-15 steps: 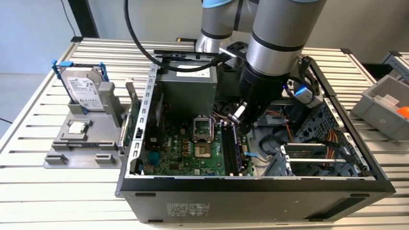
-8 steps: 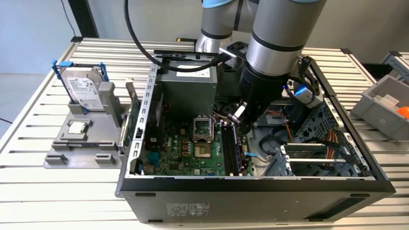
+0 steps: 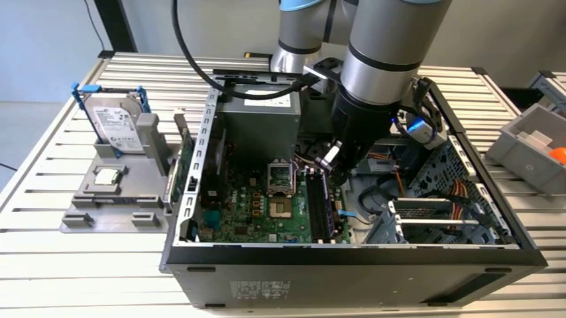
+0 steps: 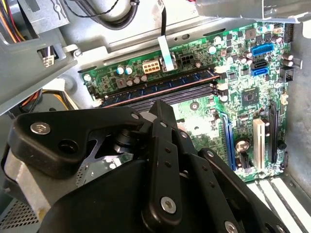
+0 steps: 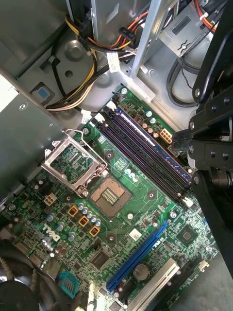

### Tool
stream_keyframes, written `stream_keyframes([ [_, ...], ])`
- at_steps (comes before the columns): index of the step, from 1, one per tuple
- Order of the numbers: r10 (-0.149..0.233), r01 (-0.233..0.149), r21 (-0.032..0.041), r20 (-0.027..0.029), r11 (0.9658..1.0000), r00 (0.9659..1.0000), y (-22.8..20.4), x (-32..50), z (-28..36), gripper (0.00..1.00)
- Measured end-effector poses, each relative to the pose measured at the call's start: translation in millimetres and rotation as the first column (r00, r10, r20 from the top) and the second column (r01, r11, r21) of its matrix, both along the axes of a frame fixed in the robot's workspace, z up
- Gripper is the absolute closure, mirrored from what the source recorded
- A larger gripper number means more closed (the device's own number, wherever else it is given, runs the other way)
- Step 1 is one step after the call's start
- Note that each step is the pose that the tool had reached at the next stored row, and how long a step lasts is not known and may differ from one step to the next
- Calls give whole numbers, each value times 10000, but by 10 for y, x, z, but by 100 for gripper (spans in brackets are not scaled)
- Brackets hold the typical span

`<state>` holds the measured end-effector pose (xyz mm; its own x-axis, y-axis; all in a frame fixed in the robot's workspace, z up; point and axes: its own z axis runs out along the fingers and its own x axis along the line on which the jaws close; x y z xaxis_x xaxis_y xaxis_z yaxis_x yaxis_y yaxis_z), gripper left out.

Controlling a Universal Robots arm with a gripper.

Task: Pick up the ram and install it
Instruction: 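Press down the ram until it locks into place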

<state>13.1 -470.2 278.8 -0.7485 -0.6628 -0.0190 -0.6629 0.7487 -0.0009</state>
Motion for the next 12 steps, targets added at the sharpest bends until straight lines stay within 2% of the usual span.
stream_keyframes([
  [2, 74, -74, 14, -13, 10000, 10000, 0, 7, 0, 100],
  [6, 455, -455, 32, -18, 9990, 9990, 0, 19, 0, 100],
  [12, 1328, -1328, 32, -19, 9911, 9911, 0, 19, -3, 100],
])
